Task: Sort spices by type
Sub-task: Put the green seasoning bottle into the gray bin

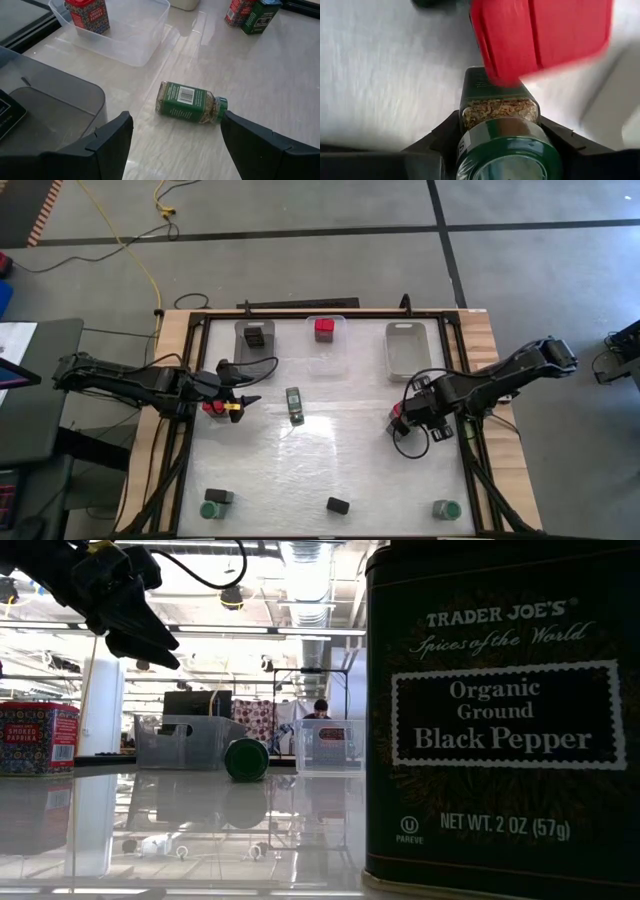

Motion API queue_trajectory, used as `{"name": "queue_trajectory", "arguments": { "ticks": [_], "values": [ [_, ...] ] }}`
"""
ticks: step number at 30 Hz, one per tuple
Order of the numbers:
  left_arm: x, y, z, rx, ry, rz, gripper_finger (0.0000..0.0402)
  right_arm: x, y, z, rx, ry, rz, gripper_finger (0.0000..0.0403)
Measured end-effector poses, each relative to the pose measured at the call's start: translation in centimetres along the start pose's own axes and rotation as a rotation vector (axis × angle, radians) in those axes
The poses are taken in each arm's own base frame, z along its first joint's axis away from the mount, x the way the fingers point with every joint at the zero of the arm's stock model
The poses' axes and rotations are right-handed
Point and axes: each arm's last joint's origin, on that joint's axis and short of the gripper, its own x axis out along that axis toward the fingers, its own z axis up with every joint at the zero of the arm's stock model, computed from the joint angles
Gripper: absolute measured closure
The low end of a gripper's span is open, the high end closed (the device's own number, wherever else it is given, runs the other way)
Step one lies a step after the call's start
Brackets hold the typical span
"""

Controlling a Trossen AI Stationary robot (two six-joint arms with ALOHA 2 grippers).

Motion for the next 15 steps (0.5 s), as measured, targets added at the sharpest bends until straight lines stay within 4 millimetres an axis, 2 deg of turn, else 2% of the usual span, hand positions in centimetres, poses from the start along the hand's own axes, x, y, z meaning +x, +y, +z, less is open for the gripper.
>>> {"name": "queue_trajectory", "arguments": {
  "ticks": [6, 15],
  "values": [
    [0.0, 0.0, 0.0, 0.0, 0.0, 0.0, 0.0111, -2.0, -0.2, -0.7, 0.067, 0.08, -0.002, 0.0181],
    [0.0, 0.0, 0.0, 0.008, 0.0, 0.0, 0.0111, -6.9, -0.8, -0.2, 0.203, -0.024, -0.003, 0.0181]
  ]
}}
